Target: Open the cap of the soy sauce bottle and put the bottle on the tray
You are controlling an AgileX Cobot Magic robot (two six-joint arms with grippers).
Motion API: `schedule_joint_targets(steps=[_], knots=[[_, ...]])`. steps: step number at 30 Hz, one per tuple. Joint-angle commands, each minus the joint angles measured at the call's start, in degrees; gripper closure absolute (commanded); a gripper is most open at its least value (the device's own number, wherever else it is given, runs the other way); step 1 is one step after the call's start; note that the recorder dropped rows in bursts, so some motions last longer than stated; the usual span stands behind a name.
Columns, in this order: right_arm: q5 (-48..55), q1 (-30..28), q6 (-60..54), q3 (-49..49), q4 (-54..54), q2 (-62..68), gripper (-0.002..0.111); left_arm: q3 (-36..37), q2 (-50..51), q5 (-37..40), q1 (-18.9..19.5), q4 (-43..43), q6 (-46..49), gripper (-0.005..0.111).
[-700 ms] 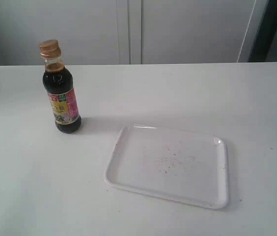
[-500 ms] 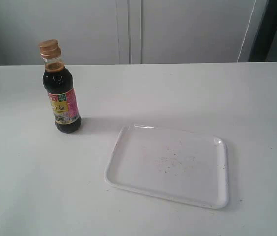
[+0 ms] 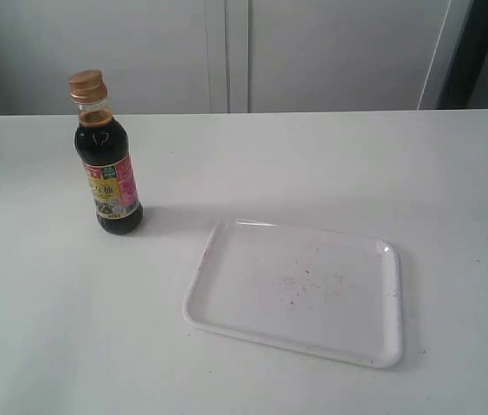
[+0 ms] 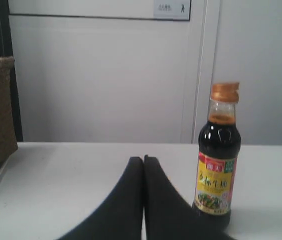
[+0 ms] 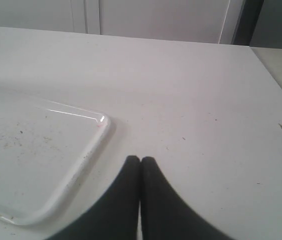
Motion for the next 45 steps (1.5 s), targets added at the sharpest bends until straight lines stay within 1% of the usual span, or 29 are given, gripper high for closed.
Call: schedule_joint_targets(steps=[1, 3, 5, 9, 11, 12, 14, 17, 21, 25, 29, 33, 38, 40, 42, 45], knots=[[-0.30, -0.26, 0.00, 0.31, 0.01, -0.34, 0.108, 0.22, -0.24, -5.53, 0.09, -0.11, -2.04, 0.107], [-0.30, -0.26, 0.00, 0.31, 0.01, -0.34, 0.108, -0.71, -0.24, -5.14, 0.09, -0.11, -2.04, 0.107], [-0.30, -0.26, 0.00, 0.31, 0.01, -0.34, 0.108, -3.14, 0.49, -5.10, 0.09, 0.78, -1.88, 0.107], [-0.30, -0.26, 0.00, 0.31, 0.01, -0.34, 0.108, -7.26, 7.58, -6.30, 0.09, 1.49, -2.03, 0.107], [-0.30, -0.26, 0.00, 0.31, 0.01, -0.34, 0.108, -9.63, 12.18, -7.71, 0.09, 4.56, -3.82, 0.107], [-0.30, -0.26, 0.00, 0.31, 0.01, -0.34, 0.108, -10.94, 15.68, -10.34, 0.09, 8.88, -7.85, 0.107], [-0.30, -0.26, 0.00, 0.31, 0.01, -0.34, 0.108, -13.30, 21.16, -13.22, 0.09, 15.45, -13.44, 0.107], [-0.30, -0.26, 0.00, 0.31, 0.01, -0.34, 0.108, -17.04, 29.14, -17.72, 0.09, 20.61, -16.39, 0.107], [-0.30, -0.26, 0.00, 0.31, 0.01, -0.34, 0.108, -20.69, 39.54, -28.27, 0.09, 27.12, -21.99, 0.107], [-0.30, -0.26, 0.00, 0.31, 0.01, -0.34, 0.108, -23.33, 45.49, -30.41, 0.09, 29.24, -22.61, 0.107], [-0.30, -0.26, 0.00, 0.31, 0.01, -0.34, 0.108, -25.07, 51.25, -35.45, 0.09, 32.75, -24.86, 0.107], [-0.30, -0.26, 0.00, 0.31, 0.01, -0.34, 0.108, -27.05, 55.33, -35.45, 0.09, 36.26, -25.40, 0.107], [-0.30, -0.26, 0.00, 0.31, 0.01, -0.34, 0.108, -29.32, 59.17, -37.22, 0.09, 37.37, -27.38, 0.106], [-0.30, -0.26, 0.00, 0.31, 0.01, -0.34, 0.108, -30.35, 60.56, -38.77, 0.09, 39.06, -27.50, 0.097], [-0.30, -0.26, 0.00, 0.31, 0.01, -0.34, 0.108, -31.14, 61.99, -40.92, 0.09, 40.05, -27.87, 0.083], [-0.30, -0.26, 0.00, 0.31, 0.01, -0.34, 0.108, -32.49, 64.20, -45.10, 0.09, 39.79, -28.65, 0.051]])
